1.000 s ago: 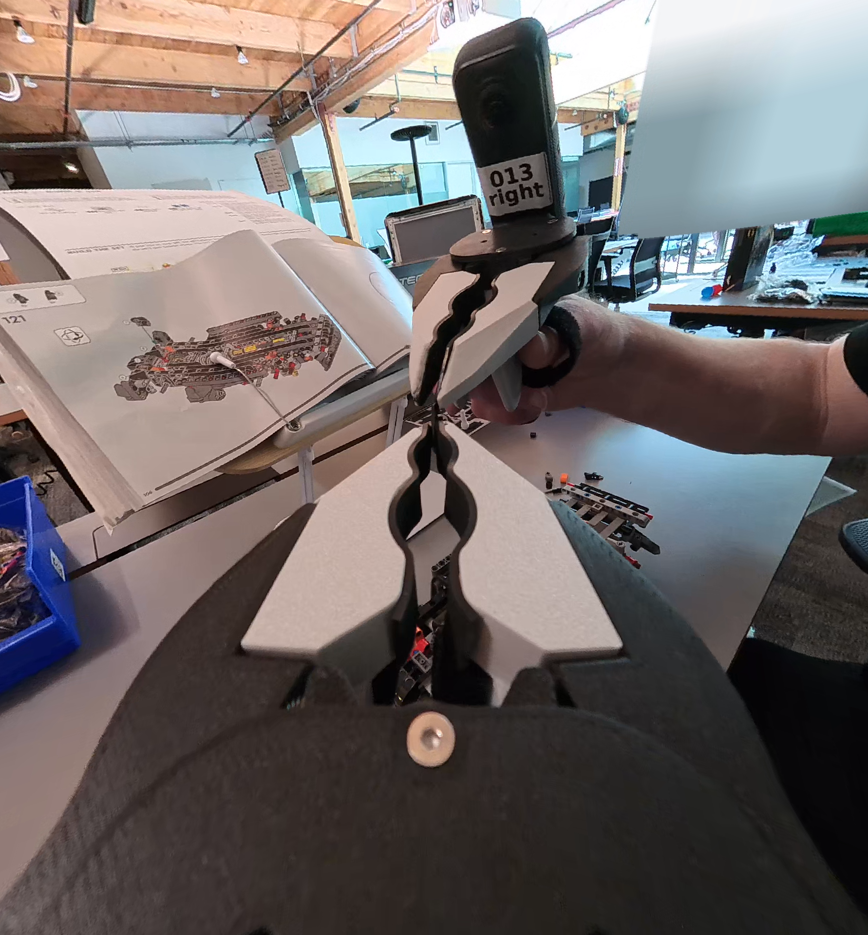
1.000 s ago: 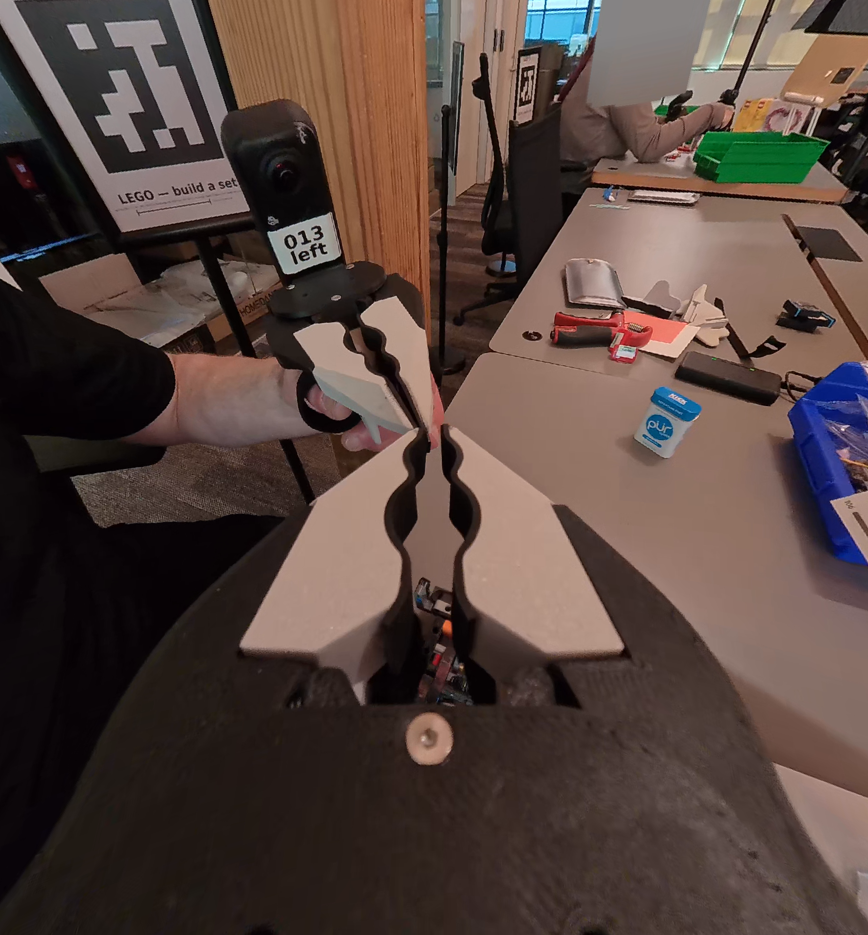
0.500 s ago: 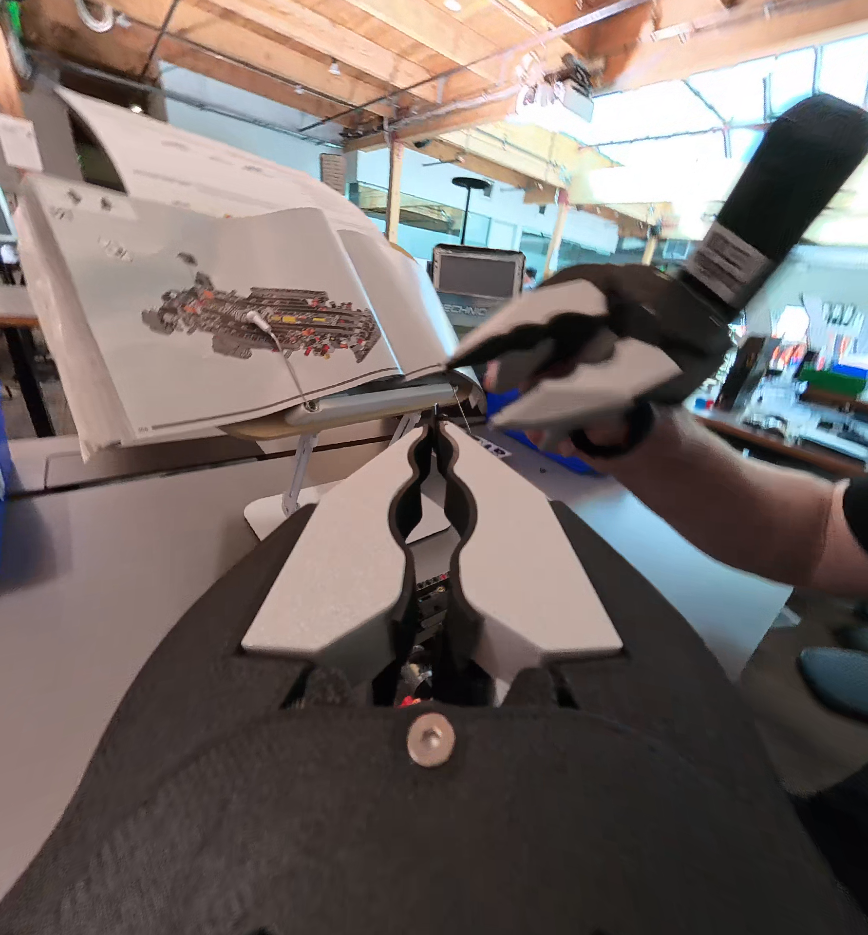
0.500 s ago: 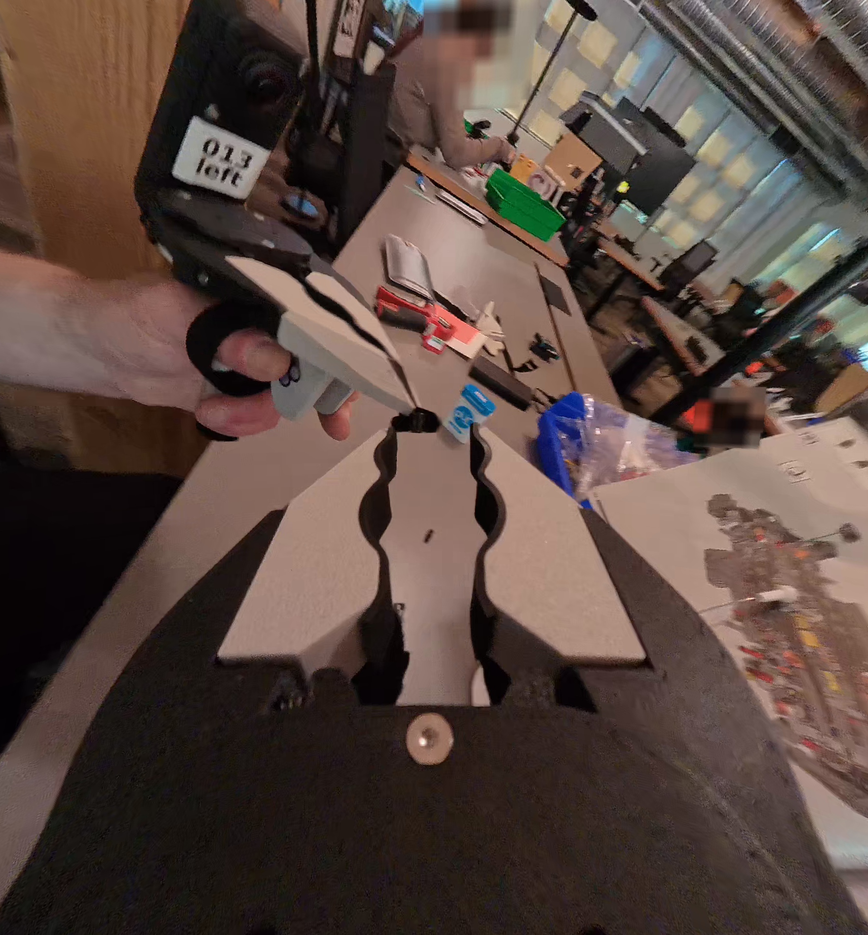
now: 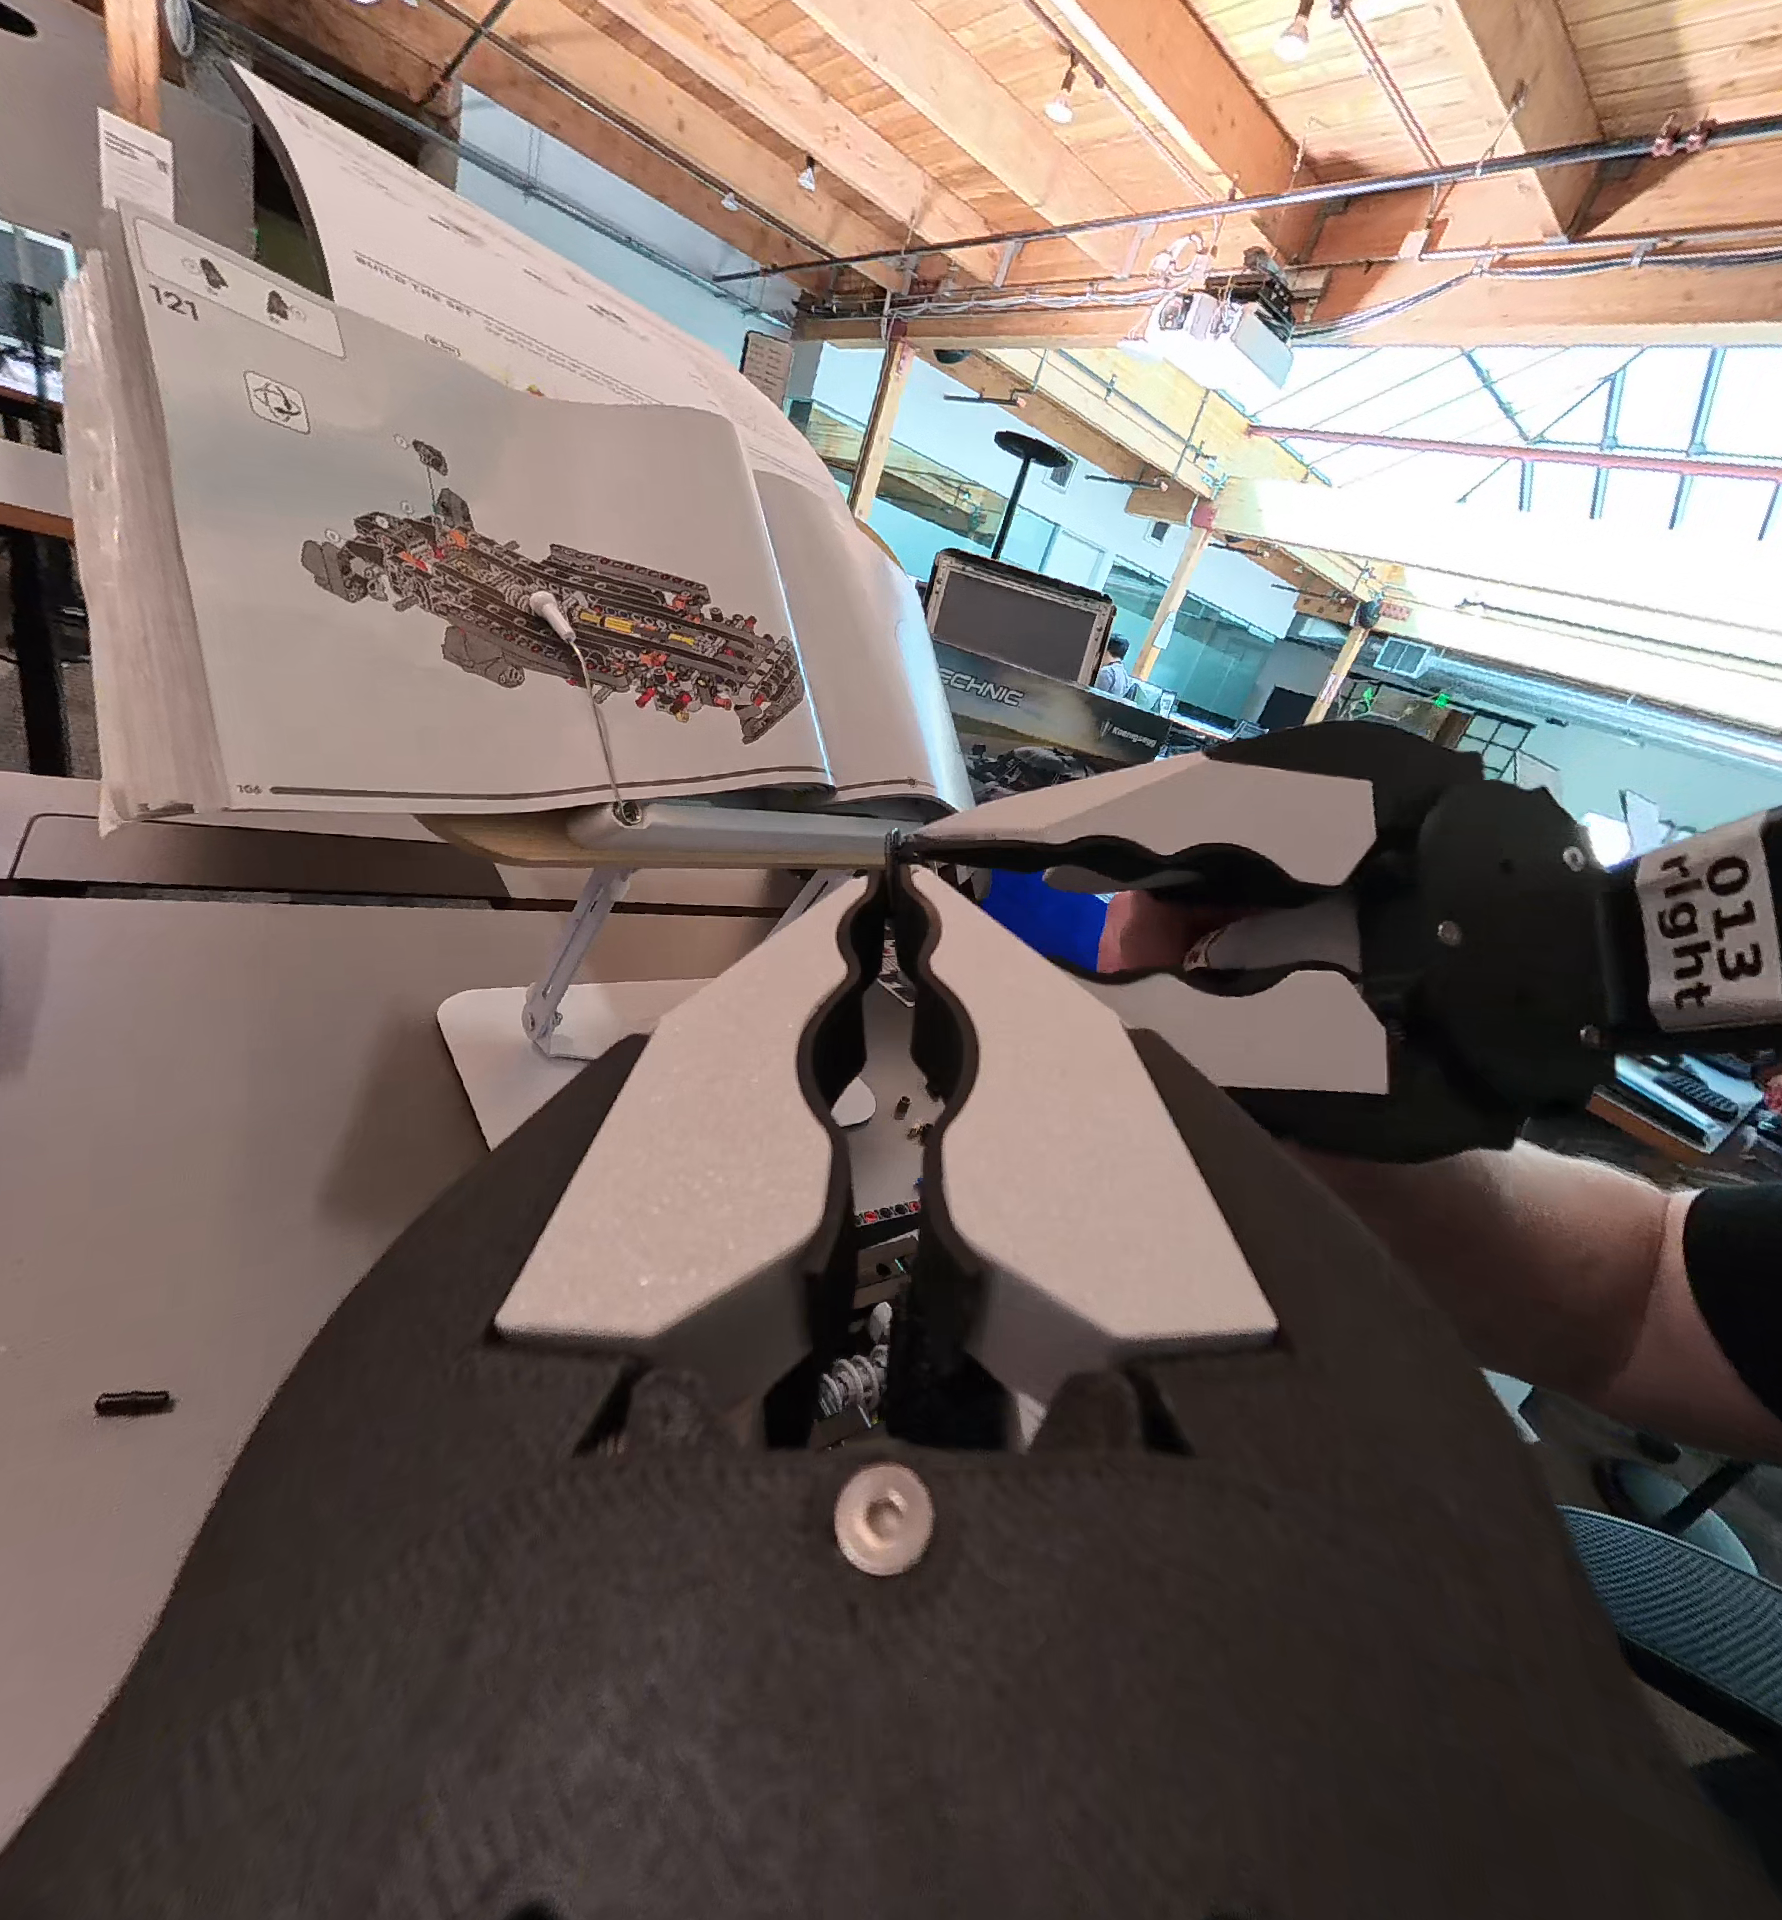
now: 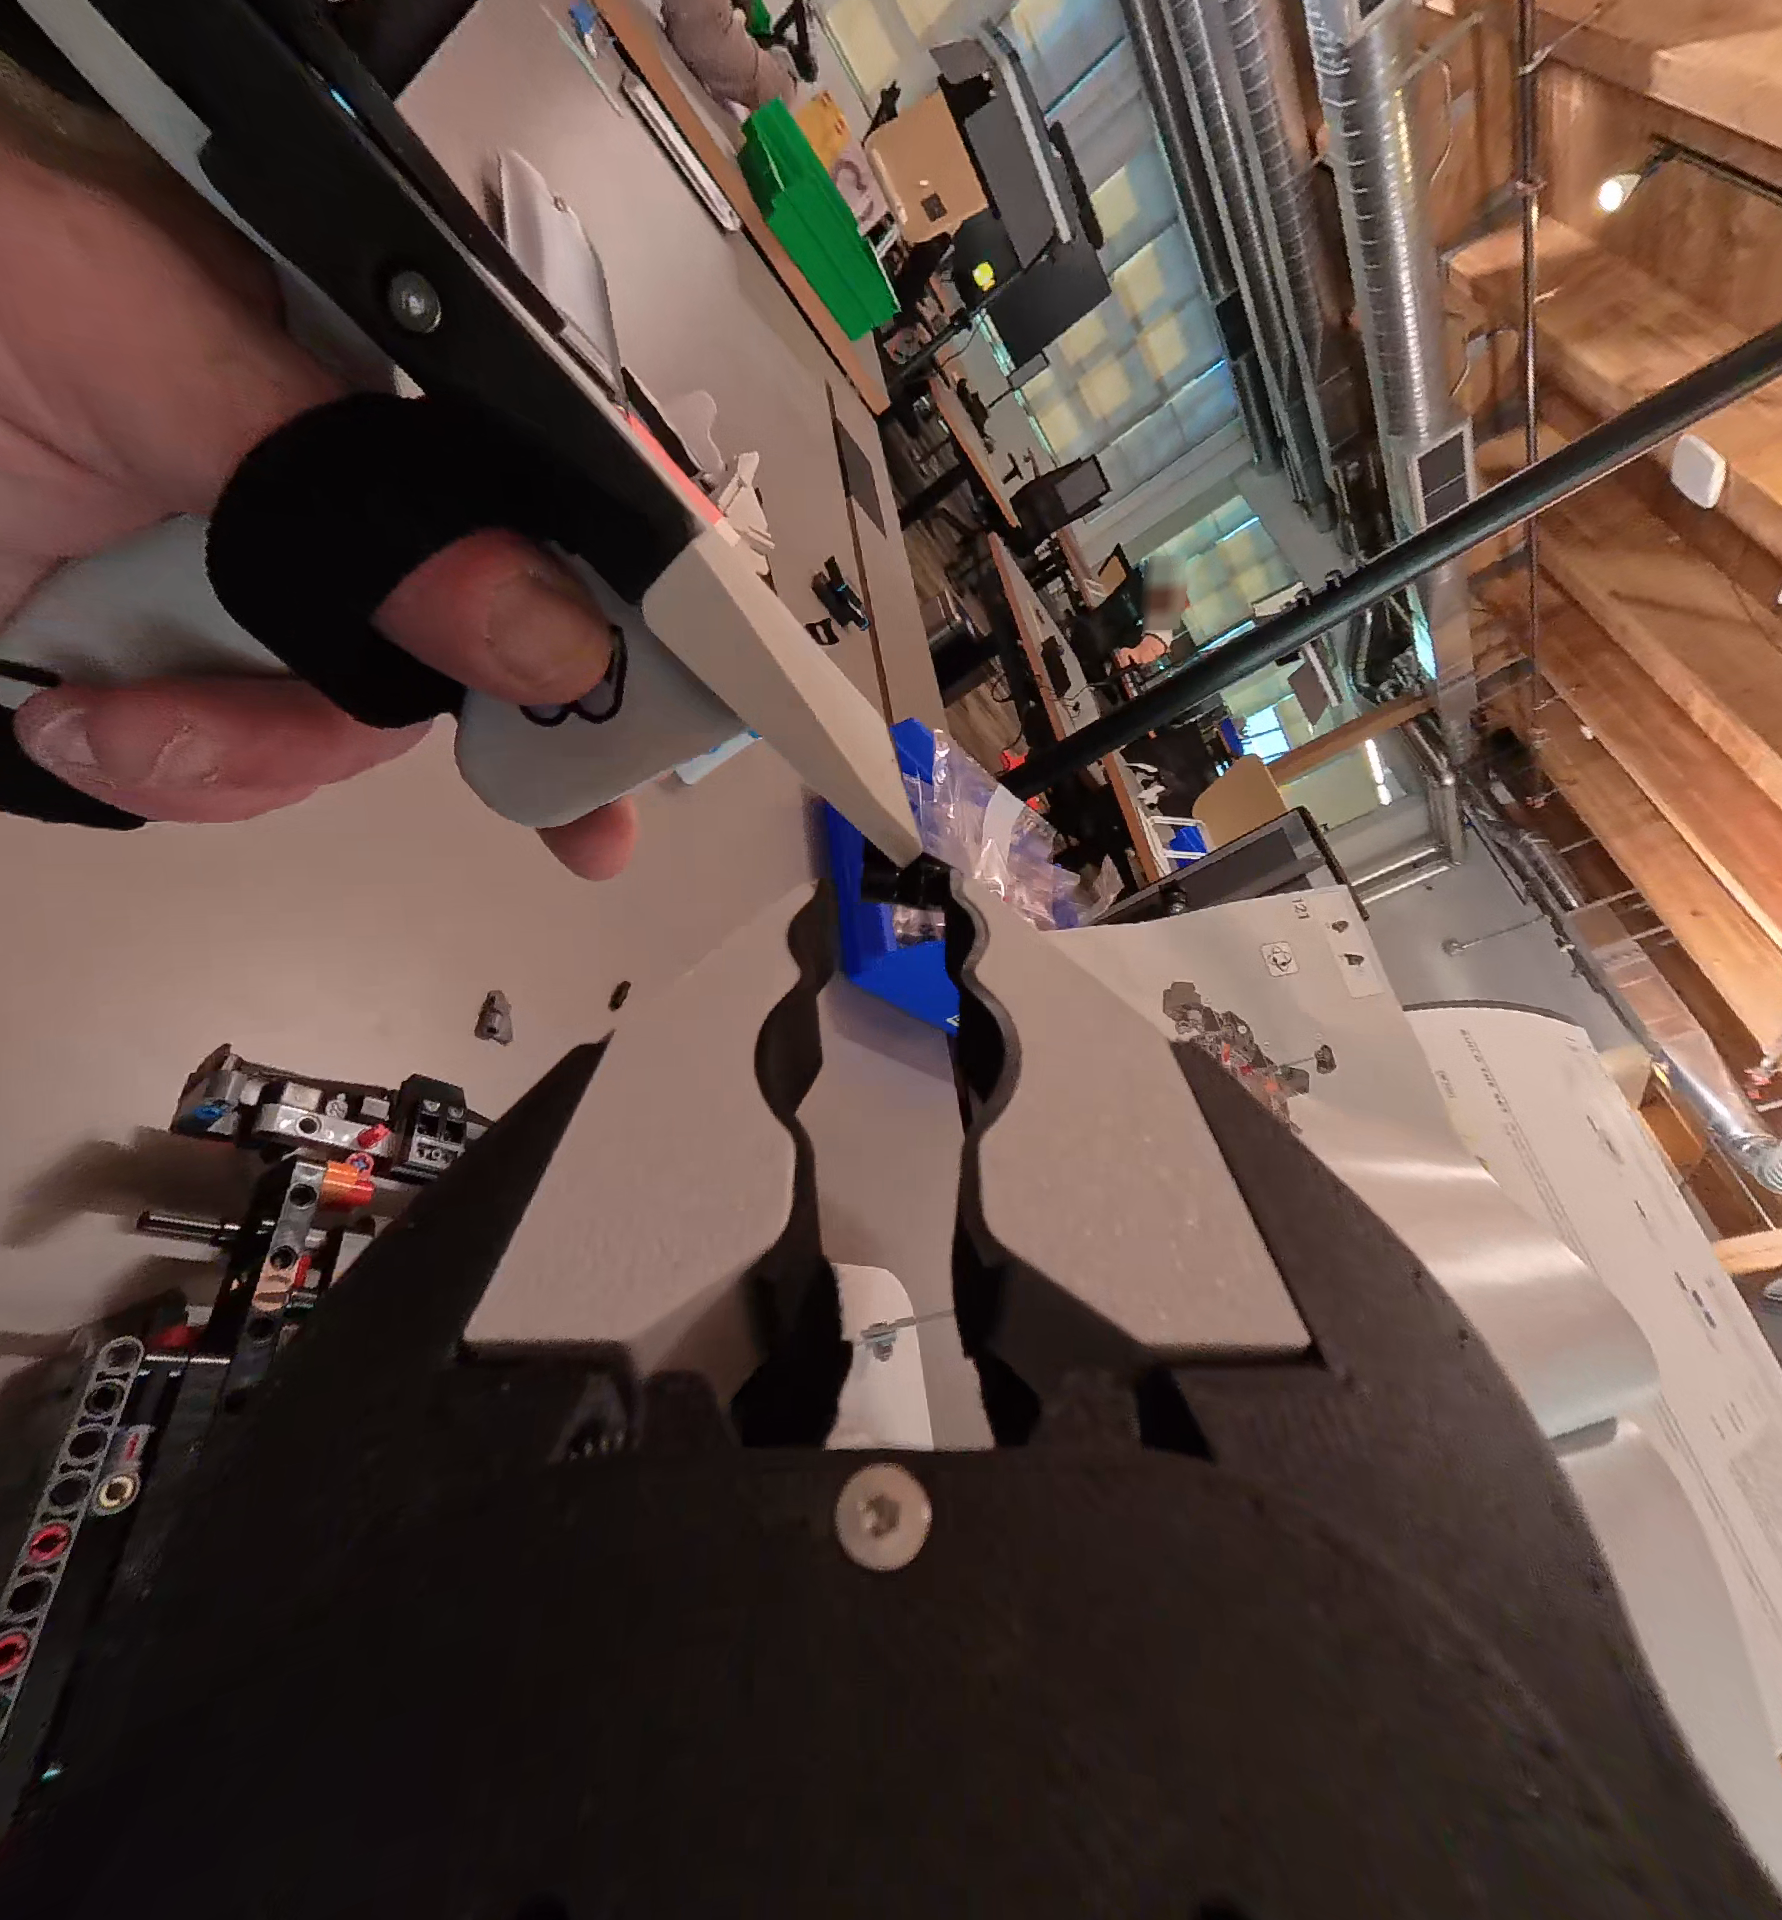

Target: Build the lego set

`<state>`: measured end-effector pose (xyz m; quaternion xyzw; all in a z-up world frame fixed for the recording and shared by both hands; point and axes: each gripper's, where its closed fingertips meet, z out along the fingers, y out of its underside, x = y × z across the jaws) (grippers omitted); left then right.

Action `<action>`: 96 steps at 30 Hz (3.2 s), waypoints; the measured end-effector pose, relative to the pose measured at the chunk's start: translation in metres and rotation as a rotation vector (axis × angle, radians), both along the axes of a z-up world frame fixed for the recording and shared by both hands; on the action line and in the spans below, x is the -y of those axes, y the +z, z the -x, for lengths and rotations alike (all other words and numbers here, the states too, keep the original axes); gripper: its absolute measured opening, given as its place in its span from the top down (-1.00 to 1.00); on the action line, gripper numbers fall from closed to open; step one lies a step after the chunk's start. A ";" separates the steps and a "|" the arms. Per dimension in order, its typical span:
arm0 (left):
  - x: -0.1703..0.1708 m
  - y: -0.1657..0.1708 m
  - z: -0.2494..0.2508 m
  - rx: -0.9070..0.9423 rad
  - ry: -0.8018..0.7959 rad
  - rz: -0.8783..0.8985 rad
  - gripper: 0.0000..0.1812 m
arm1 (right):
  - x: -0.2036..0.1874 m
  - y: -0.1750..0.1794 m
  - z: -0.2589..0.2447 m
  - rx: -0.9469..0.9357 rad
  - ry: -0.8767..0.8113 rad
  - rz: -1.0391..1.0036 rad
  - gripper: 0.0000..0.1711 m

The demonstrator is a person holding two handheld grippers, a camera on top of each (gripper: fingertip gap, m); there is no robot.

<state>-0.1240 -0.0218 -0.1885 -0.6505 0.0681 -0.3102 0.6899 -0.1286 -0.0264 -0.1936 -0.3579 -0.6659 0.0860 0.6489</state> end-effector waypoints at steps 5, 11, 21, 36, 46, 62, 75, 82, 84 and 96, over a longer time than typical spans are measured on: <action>-0.001 -0.003 0.000 0.021 0.006 0.020 1.00 | -0.003 -0.001 0.000 -0.004 -0.017 -0.001 0.85; 0.001 0.001 -0.003 0.041 -0.011 0.003 1.00 | 0.000 0.002 -0.002 -0.033 0.045 0.114 0.85; 0.009 0.012 -0.010 0.061 -0.051 -0.041 0.92 | 0.003 0.013 -0.009 -0.107 0.164 0.349 0.85; 0.026 0.027 -0.012 -0.279 0.008 -0.231 0.83 | 0.010 0.025 -0.029 -0.167 0.437 0.862 0.85; 0.039 0.026 -0.034 -0.805 -0.019 -0.432 0.81 | 0.026 0.016 -0.039 -0.029 0.692 1.192 0.86; 0.050 -0.009 -0.060 -1.292 -0.189 -0.521 0.92 | 0.055 -0.002 -0.060 0.235 0.934 1.276 0.85; 0.055 -0.011 -0.059 -1.367 -0.188 -0.531 0.95 | 0.059 -0.004 -0.060 0.273 0.954 1.367 0.85; 0.050 -0.004 -0.053 -1.401 -0.088 -0.568 0.97 | 0.052 0.004 -0.054 0.185 0.933 1.415 0.85; 0.049 -0.002 -0.051 -1.388 -0.068 -0.578 0.98 | 0.051 0.006 -0.053 0.159 0.933 1.432 0.85; 0.047 -0.001 -0.048 -1.364 -0.030 -0.594 0.99 | 0.047 0.009 -0.050 0.122 0.929 1.491 0.85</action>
